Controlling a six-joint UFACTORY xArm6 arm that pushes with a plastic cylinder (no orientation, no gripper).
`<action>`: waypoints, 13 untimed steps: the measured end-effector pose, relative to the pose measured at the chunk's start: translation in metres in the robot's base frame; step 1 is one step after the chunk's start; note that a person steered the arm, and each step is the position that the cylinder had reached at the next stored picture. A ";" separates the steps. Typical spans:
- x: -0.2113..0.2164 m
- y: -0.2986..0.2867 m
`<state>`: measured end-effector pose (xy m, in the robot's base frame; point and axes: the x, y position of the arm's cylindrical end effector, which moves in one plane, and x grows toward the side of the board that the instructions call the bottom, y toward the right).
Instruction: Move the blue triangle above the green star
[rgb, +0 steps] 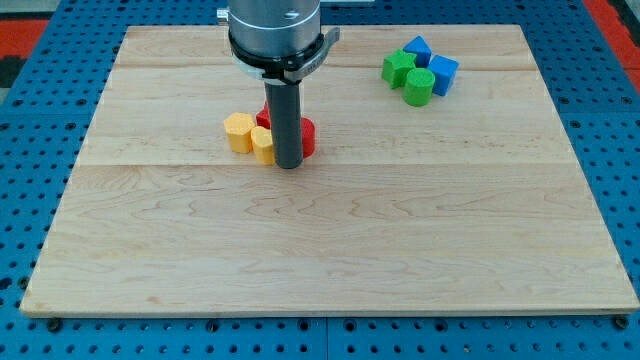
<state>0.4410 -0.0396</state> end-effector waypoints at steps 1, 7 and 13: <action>0.000 0.000; 0.064 0.055; -0.081 0.259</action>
<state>0.3600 0.2193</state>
